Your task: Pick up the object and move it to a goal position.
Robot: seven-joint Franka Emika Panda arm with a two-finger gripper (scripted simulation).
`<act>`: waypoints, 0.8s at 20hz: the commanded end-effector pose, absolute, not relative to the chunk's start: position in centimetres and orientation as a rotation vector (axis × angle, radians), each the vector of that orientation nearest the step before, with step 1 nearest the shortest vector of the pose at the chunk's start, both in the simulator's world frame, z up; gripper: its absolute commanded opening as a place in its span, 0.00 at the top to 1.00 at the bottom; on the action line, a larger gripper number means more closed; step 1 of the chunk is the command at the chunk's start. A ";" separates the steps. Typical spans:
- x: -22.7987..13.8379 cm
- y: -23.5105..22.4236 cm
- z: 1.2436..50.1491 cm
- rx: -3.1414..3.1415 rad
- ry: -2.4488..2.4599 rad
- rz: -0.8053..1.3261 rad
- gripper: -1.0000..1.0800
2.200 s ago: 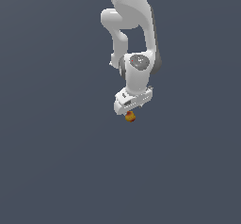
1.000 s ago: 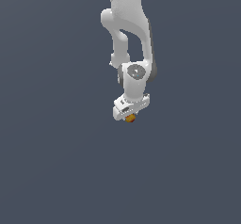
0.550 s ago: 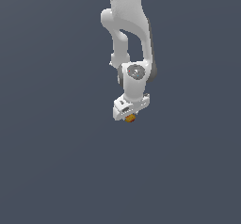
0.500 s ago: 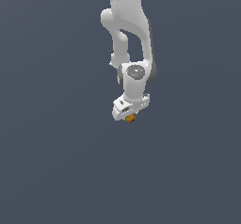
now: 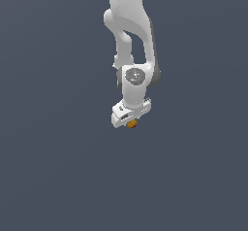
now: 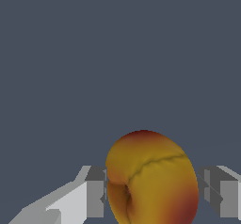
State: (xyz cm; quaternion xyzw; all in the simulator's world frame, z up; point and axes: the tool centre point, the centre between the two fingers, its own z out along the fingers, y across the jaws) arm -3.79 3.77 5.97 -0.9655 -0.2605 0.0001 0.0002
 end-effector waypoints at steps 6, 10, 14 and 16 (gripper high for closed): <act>0.5 0.3 9.2 -3.032 -0.818 -0.002 1.00; 3.0 -1.7 10.9 -3.032 -0.818 -0.002 1.00; 5.2 -3.4 12.4 -3.032 -0.818 -0.002 1.00; 6.2 -4.1 13.1 -3.032 -0.819 -0.001 1.00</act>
